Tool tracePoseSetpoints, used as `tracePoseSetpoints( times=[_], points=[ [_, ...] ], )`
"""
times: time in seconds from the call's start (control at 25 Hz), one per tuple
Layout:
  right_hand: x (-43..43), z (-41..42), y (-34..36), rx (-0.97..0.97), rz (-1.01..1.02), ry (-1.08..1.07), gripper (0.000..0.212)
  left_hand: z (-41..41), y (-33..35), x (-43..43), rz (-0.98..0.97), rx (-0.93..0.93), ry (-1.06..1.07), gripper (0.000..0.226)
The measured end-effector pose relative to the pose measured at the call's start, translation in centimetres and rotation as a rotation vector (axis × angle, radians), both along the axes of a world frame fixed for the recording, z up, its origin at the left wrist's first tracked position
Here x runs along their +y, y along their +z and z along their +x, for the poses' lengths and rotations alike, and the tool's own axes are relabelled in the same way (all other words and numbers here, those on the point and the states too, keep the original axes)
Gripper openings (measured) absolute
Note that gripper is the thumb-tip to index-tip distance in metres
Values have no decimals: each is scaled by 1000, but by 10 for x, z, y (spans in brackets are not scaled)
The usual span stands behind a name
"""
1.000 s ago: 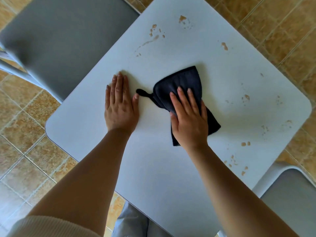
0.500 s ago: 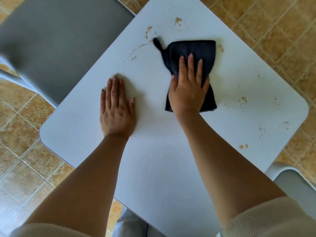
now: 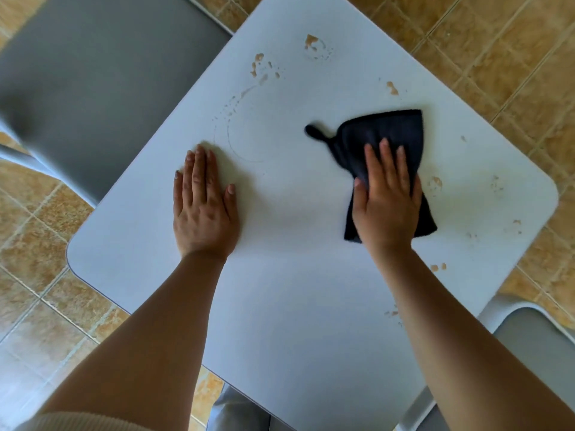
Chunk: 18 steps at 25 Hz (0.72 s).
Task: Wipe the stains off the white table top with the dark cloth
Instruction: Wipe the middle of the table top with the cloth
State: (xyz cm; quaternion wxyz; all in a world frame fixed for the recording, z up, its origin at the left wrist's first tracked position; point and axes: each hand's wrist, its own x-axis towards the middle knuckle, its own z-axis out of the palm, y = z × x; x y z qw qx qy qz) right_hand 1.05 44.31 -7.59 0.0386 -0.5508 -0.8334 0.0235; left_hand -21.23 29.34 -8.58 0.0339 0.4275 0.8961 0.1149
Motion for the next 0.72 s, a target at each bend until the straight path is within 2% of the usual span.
tracePoseSetpoints(
  times=[0.12, 0.2, 0.28, 0.4, 0.56, 0.72],
  points=[
    [50, -26, 4, 54, -59, -173, 55, 0, 0, 1, -10, 5, 5, 59],
    [77, -57, 5, 61, -103, -200, 56, 0, -1, 1, -7, 4, 1, 59],
    [86, -91, 3, 67, -98, -131, 56, 0, -1, 1, -5, 11, -1, 59],
    [54, -126, -3, 112, -15, 109, 54, -1, -1, -1, 3, 19, 2, 59],
    [-3, -88, -7, 109, 25, 379, 48, -1, 0, 0, 15, -1, 3, 59],
    [10, -33, -3, 60, 58, 264, 47, -1, 1, 2, 20, 1, 4, 58]
  ],
)
